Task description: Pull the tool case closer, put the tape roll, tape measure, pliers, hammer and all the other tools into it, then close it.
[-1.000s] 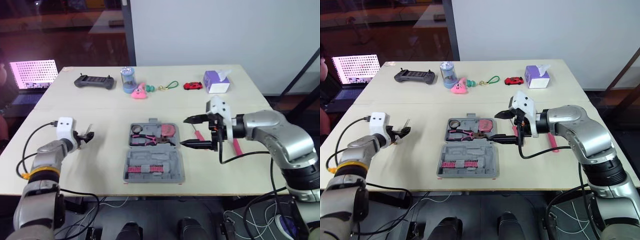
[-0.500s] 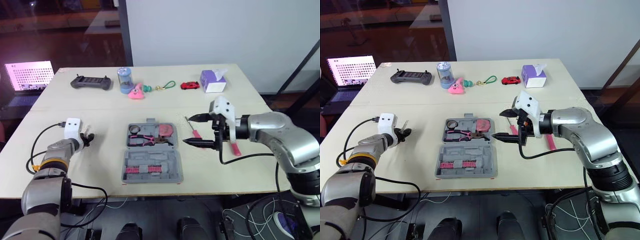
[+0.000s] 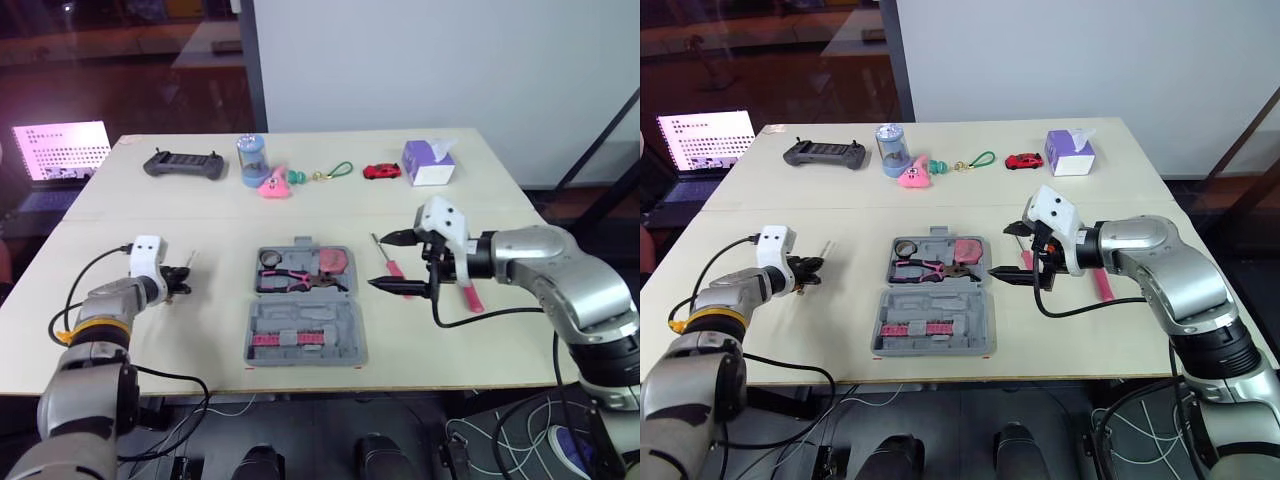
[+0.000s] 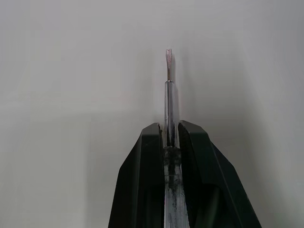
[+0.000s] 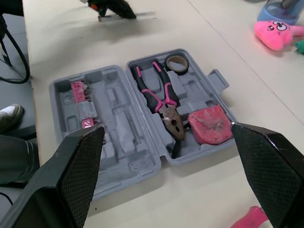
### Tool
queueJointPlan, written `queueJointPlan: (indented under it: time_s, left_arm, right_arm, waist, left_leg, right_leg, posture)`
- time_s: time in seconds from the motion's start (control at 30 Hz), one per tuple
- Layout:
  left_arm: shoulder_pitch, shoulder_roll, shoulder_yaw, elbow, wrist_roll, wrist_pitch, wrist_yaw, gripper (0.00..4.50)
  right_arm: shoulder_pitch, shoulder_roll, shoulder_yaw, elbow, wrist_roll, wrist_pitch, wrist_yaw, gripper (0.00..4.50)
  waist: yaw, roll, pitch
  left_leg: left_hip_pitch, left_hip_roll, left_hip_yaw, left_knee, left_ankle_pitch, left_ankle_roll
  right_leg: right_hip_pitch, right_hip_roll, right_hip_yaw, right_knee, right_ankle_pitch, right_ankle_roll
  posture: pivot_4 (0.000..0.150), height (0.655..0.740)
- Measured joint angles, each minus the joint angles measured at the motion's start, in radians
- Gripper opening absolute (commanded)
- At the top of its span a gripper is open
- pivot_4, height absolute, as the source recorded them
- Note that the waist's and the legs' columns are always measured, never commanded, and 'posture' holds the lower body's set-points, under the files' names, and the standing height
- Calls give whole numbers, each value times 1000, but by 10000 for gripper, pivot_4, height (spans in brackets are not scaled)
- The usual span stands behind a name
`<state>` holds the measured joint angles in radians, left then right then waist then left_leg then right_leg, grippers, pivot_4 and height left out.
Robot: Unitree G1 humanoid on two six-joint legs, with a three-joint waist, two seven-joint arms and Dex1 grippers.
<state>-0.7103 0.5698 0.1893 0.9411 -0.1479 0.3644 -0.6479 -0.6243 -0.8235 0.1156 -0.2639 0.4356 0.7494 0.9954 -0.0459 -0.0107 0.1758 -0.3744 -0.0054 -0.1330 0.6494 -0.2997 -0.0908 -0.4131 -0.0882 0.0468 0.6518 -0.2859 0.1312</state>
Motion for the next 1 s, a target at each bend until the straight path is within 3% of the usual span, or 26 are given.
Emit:
queueJointPlan:
  time_s: [0.13,0.27,0.5,0.7,1.0]
  left_arm:
    - [153,-25,-11,-311,-40,165,-5,144]
    - [249,-41,-21,-503,-50,253,29,144]
    - [317,-59,-48,-693,-49,355,105,33611]
    - [400,-61,-51,-829,-52,415,164,33611]
    - [422,-72,-48,-846,-60,402,195,33611]
  right_arm:
    - [0,5,0,0,-1,1,-1,45000]
    - [17,14,0,-10,-1,5,-8,45000]
    - [21,18,0,-16,-1,10,-12,45000]
    - [24,10,0,-19,1,32,-5,45000]
    - [18,9,1,-17,-8,31,10,45000]
  waist:
    - [-2,1,0]
    - [3,1,0]
    - [2,1,0]
    - [3,1,0]
    - [4,1,0]
  left_leg:
    - [1,0,0,0,0,0]
    - [1,0,0,0,0,0]
    - [1,0,0,0,-1,1]
    - [1,0,0,0,-1,1]
    - [2,0,0,0,-2,4]
  right_leg:
    - [0,0,1,0,0,0]
    - [0,0,1,1,0,0]
    - [1,0,1,0,0,0]
    - [1,0,1,0,0,0]
    - [1,0,1,0,0,0]
  posture:
    - [1500,7400]
    - [1500,7400]
    - [1500,7400]
    - [1500,7400]
    - [1500,7400]
